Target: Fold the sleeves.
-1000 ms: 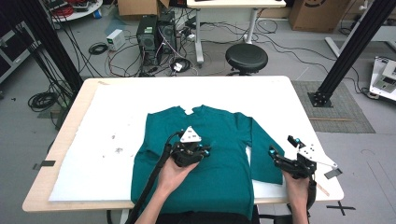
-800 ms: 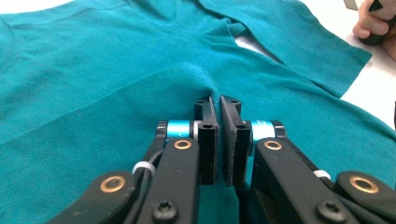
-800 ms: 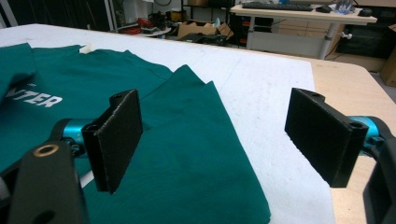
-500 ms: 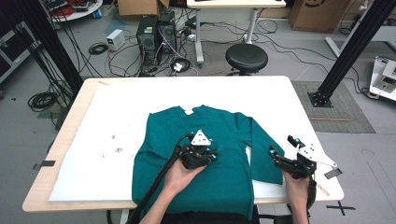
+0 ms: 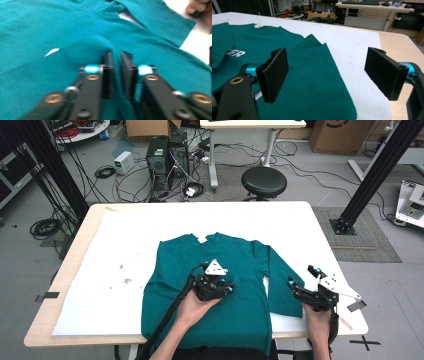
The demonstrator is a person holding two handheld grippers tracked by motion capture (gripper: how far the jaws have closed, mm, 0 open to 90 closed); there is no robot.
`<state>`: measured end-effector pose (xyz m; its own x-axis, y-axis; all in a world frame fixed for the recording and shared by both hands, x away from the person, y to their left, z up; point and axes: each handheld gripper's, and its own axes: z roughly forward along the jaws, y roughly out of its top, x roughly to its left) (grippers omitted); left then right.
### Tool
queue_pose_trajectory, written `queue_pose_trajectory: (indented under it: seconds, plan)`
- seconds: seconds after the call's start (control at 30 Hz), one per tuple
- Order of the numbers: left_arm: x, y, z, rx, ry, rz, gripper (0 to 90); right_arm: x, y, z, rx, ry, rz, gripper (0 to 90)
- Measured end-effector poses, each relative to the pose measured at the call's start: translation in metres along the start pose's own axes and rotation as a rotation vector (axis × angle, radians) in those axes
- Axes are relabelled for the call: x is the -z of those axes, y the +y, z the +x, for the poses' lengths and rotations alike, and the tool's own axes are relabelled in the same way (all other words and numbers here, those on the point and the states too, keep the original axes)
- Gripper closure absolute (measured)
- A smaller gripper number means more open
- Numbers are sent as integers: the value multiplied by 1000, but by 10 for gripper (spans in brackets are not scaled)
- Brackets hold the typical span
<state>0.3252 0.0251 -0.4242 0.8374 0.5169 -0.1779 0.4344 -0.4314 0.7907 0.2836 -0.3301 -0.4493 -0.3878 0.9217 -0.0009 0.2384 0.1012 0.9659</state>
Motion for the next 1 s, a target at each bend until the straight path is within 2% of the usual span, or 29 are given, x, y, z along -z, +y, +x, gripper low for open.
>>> queue_pose_trajectory:
  seconds: [0.03,0.07,0.17,0.3,0.33,0.43,0.57,0.67,0.7,0.8,0.9,0.97,1.0]
  plan:
    - [1,0,0,1,-7,-3,635,0,0,0,0,0,0,195]
    - [1,0,1,6,11,-3,600,0,0,0,0,1,0,195]
    - [2,0,2,5,26,10,566,0,0,0,0,0,0,195]
    - [5,0,-1,-19,42,9,567,0,0,0,0,0,1,195]
    - [7,1,-4,-30,24,-7,570,0,0,0,0,1,1,195]
    - [11,2,-7,-41,18,-24,571,0,0,0,0,1,0,195]
    - [17,1,-7,-59,45,-23,569,0,0,0,2,0,3,195]
    - [23,-4,-1,-53,83,-1,526,0,0,0,-1,0,3,195]
    - [23,-4,-1,-53,83,-1,493,0,0,0,-1,0,3,195]
    - [32,-11,11,-59,122,24,433,0,0,0,1,-1,4,195]
    - [40,-15,18,-54,139,21,391,0,0,0,1,-1,5,195]
    - [53,-22,28,-43,176,9,362,0,0,1,-2,0,7,195]
    - [53,-22,28,-43,176,9,329,0,0,1,2,0,4,195]
